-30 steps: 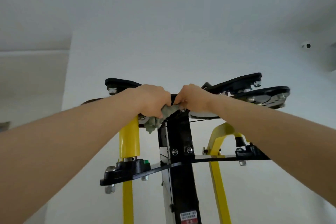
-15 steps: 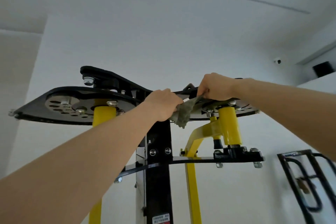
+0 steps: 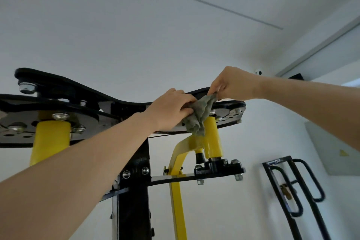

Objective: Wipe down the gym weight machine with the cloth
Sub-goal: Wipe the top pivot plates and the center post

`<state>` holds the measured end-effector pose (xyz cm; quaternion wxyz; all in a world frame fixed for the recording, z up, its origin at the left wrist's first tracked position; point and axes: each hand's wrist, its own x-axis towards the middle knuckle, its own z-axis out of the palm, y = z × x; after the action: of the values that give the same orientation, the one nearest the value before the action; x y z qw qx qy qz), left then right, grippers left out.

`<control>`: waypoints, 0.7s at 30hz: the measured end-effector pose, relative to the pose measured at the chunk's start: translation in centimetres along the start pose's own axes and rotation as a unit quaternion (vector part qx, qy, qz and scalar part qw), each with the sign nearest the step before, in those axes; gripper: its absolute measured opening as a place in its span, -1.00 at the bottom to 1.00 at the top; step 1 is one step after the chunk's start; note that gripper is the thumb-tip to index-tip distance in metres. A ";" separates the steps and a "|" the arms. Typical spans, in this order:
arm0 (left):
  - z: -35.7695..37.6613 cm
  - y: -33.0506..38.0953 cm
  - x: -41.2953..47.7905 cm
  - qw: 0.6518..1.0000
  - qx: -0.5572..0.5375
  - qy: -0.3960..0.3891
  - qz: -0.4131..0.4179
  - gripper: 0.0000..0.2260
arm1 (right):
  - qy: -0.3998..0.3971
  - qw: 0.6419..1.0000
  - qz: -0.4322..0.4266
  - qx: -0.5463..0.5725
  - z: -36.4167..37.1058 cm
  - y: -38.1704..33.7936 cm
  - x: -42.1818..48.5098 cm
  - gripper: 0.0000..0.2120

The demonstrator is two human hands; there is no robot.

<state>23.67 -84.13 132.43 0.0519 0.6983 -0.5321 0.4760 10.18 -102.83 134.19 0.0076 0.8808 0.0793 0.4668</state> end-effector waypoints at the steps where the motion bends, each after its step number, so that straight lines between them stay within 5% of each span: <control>1: 0.1 0.5 0.4 1.000 -0.008 0.016 0.011 -0.75 | 0.002 1.000 0.004 0.000 -0.3 0.8 -0.4 -0.74; 16: 2.8 9.0 8.1 0.997 0.072 -0.027 -0.013 -0.67 | 0.030 0.996 0.024 0.080 0.4 13.9 -4.1 -0.78; 21: 4.1 10.6 8.8 0.995 0.084 0.035 0.032 -0.71 | 0.014 0.989 0.049 0.141 1.5 14.6 -7.6 -0.79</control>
<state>17.57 -97.18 131.97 -0.0035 0.6653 -0.5106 0.5447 9.21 -118.30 128.41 -0.1410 0.8693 0.1014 0.4628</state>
